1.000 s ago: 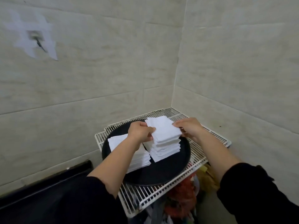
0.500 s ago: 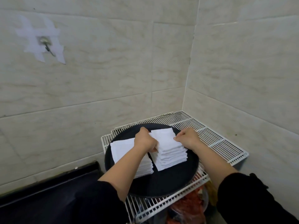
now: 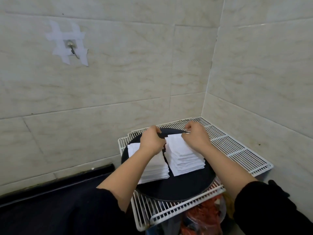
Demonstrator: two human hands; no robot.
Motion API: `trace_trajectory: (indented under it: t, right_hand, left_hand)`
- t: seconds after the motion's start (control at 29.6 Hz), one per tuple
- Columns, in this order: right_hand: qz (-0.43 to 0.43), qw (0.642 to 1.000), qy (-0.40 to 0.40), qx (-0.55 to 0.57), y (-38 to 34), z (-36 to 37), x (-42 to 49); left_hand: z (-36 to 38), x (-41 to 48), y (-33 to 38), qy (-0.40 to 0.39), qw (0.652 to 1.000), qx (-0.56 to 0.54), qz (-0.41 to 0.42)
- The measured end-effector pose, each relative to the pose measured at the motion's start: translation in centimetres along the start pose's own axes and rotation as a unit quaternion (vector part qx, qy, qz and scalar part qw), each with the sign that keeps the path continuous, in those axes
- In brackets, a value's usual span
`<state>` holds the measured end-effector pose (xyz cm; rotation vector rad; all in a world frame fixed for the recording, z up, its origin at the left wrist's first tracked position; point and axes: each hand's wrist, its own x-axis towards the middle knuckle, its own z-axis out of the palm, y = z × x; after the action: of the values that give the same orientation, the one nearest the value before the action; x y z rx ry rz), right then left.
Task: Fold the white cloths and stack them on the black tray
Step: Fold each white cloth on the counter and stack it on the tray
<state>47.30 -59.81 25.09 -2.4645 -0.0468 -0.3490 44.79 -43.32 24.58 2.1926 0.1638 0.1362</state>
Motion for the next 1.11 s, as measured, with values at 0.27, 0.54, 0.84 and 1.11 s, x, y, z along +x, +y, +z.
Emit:
trace_trajectory:
  t: [0.27, 0.54, 0.84, 1.11]
  right_hand:
    - [-0.167, 0.984, -0.055, -0.001, -10.5, 4.9, -4.0]
    - [-0.304, 0.932, -0.194, -0.027, -22.3, 15.2, -15.2]
    - [-0.386, 0.856, -0.325, -0.116, -35.2, 26.7, -32.9]
    - [-0.477, 0.788, -0.377, -0.097, -46.8, 33.0, -46.7]
  left_hand:
    - [-9.1, -4.7, -5.8, 0.167, 0.981, 0.079, 0.054]
    - [-21.0, -15.3, -18.7, 0.224, 0.951, 0.202, -0.07]
    - [-33.4, -33.2, -33.8, 0.225, 0.9, 0.292, -0.232]
    - [-43.3, -47.4, -41.6, 0.281, 0.848, 0.286, -0.347]
